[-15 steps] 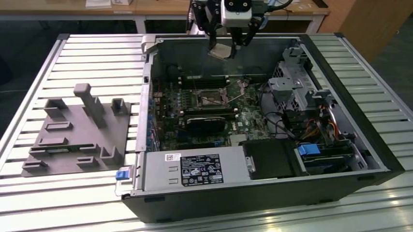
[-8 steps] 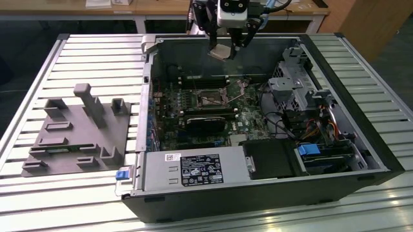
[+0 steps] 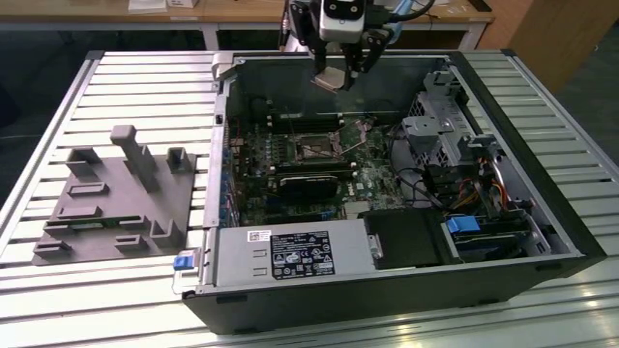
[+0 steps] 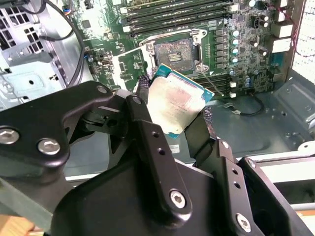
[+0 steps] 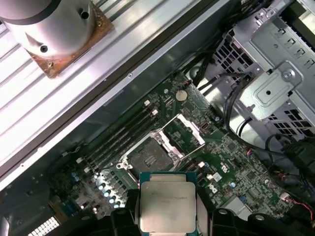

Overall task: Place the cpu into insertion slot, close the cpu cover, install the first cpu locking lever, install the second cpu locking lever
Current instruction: 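Place the cpu into insertion slot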

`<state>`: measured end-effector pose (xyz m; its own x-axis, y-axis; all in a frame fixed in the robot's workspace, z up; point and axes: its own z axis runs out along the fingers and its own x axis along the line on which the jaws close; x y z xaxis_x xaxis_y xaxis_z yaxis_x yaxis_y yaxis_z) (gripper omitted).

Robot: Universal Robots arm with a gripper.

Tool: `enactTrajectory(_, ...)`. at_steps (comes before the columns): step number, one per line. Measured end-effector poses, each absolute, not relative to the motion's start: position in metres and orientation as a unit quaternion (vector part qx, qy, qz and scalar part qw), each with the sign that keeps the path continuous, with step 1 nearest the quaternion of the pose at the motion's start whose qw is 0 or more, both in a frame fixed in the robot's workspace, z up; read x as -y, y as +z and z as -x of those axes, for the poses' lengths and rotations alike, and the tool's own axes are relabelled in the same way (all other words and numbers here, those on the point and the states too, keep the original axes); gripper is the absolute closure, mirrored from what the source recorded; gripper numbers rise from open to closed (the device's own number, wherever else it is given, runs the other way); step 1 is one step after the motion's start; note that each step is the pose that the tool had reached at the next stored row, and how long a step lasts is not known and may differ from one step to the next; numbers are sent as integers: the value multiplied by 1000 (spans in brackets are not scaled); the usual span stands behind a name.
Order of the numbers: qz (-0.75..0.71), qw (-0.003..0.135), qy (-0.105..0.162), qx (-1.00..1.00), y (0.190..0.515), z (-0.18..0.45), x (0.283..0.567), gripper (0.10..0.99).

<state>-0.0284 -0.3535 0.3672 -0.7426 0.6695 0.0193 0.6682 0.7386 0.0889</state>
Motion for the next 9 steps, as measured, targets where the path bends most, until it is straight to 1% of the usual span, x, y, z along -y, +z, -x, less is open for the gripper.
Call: enactTrajectory(9,-392,9,45,-919,366,29,354,545)
